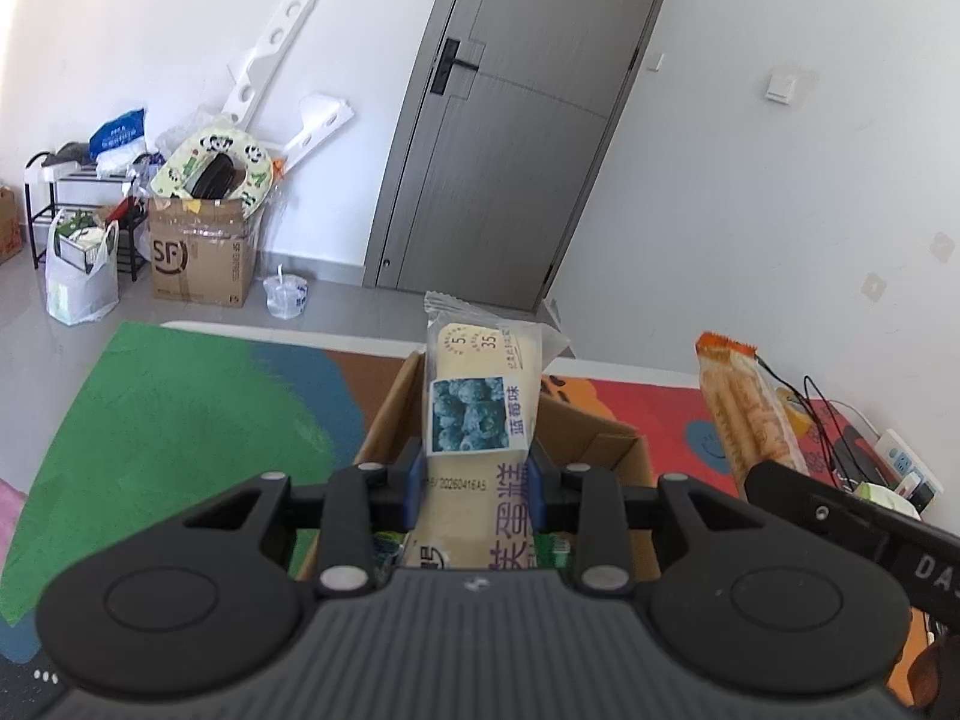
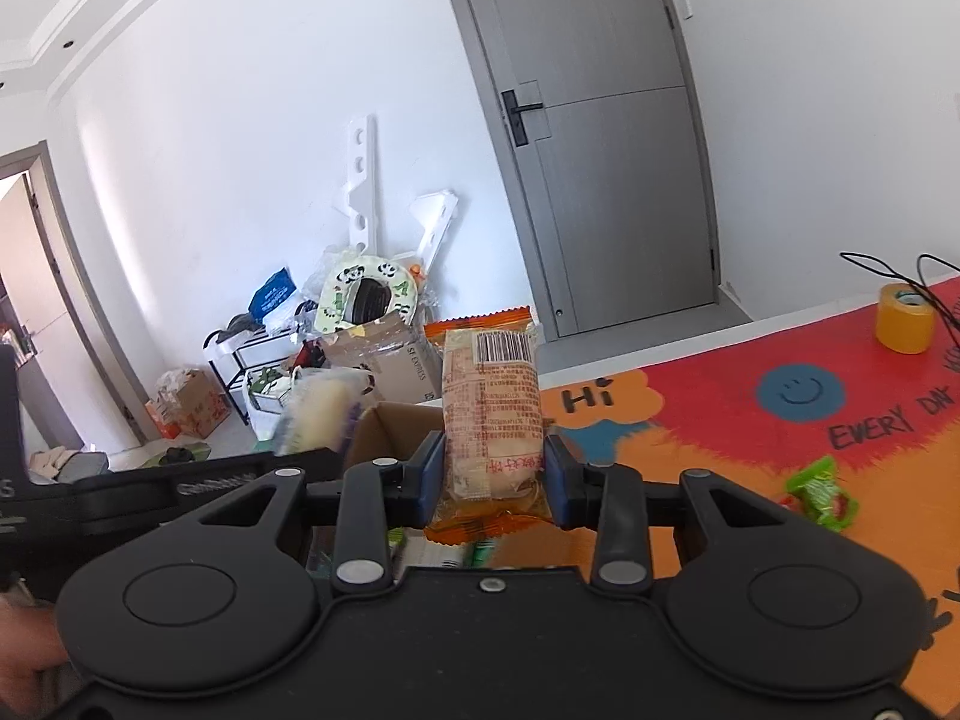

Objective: Organize snacks
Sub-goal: 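Carry the cake pack and orange bread with both grippers over the box, then open both grippers to drop the cake pack and orange bread into the box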

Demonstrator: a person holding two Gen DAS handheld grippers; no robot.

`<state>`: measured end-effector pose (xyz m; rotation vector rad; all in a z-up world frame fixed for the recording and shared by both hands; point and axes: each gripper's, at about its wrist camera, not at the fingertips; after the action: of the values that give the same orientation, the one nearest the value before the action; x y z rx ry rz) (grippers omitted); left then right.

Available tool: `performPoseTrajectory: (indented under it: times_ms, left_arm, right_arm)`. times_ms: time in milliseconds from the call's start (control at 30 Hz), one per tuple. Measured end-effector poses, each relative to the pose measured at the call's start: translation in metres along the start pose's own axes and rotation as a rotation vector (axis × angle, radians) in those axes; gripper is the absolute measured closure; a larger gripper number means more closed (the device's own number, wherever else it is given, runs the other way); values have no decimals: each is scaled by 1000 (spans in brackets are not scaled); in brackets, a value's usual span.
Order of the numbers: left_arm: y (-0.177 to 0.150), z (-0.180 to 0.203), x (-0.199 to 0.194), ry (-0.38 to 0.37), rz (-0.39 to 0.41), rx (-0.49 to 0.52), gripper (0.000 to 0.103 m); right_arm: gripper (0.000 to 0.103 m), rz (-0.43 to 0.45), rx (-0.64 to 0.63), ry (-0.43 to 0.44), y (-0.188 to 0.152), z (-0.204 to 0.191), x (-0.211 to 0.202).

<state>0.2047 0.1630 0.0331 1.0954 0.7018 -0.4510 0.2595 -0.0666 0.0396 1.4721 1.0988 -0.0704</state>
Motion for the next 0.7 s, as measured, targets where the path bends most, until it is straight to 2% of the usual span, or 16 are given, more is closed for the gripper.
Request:
performPoseTrajectory:
  times_ms: [100,233,500,567,633,700]
  left_arm:
    - [2,-3,3,33,3,-15,67]
    - [1,-7,-6,15,24,-15,58]
    - [-5,-18,-21,27,45,-37,48]
    - [-5,-20,-21,36,44,-41,45]
    - [-7,-23,-22,36,41,-46,43]
    - [-9,-25,-24,36,45,-51,36]
  right_arm:
    - [68,-12,-10,5,0,-5,7]
    - [68,-31,-16,5,0,-8,15]
    - [68,-68,2,28,5,-15,33]
    - [65,-80,2,36,5,-18,37]
    - [54,-78,9,31,5,-19,37]
    - [48,-70,8,17,3,-17,36]
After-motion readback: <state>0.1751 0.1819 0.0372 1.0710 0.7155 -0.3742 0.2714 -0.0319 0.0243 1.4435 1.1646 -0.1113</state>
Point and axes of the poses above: each gripper's, at about its wrist camera, not at the fingertips, and x roughly the way its jaws point, z to its right, y to its top, and after that the axes turned 13 degrees about -z, right-handed
